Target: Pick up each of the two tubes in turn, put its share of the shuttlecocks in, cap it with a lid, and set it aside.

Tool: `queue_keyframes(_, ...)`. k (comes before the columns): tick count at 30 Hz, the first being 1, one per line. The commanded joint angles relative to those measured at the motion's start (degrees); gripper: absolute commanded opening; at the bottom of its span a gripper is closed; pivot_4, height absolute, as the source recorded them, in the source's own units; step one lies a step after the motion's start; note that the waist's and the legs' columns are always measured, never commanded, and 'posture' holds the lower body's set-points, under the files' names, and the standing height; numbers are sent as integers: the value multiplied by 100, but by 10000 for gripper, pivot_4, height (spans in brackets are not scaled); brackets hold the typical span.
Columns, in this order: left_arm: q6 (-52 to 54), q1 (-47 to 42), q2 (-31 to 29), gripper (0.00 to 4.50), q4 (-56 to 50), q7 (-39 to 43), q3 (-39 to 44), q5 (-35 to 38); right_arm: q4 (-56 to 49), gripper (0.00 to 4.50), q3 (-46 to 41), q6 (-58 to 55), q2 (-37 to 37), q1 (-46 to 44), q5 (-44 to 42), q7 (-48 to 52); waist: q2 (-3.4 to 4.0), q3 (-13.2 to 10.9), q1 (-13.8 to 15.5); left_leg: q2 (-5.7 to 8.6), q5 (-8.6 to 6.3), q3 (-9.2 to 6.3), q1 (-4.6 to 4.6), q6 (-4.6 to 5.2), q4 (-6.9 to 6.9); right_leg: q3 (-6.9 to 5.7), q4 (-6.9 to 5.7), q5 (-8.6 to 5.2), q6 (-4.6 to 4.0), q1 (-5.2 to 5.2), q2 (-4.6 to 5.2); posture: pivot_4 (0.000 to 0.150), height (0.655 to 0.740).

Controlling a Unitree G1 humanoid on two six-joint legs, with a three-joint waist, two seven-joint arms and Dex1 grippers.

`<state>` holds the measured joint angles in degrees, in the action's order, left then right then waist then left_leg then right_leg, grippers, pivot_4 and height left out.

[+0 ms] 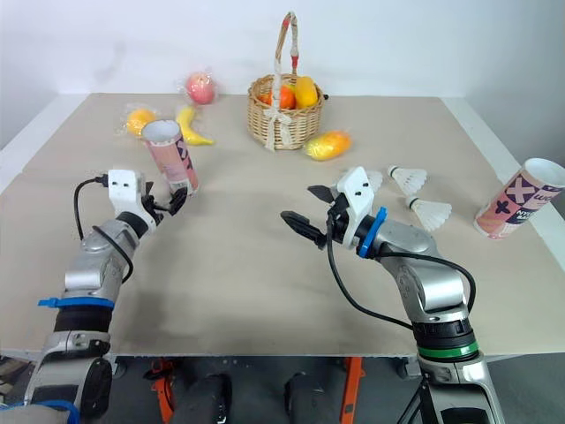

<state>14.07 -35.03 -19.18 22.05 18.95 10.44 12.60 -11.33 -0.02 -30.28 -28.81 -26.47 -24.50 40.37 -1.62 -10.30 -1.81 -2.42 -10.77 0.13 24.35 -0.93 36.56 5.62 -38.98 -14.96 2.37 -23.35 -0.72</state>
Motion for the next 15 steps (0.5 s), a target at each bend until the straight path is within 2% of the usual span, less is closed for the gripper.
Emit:
queue_keyframes(1,-374,-615,-107,45000,746,-21,-7,-168,-307,44341,-120,21,-27,-25,-43,-56,-1,0,0,0,0,-1,1,0,0,-2,0,0,0,0,0,1500,7400)
queue_keyframes(8,-1023,-1494,-159,45000,2332,-26,-69,-436,-382,44341,-171,-37,-82,23,-44,-126,-1,-1,-2,4,-1,-2,8,1,0,-1,2,0,0,-4,1,1500,7400)
queue_keyframes(15,-1554,-2078,-92,45000,3479,-16,-21,-522,-500,44341,-230,-107,-143,80,-69,-182,-2,-1,-1,9,-1,-5,19,1,0,-5,2,-1,1,-13,4,1500,7400)
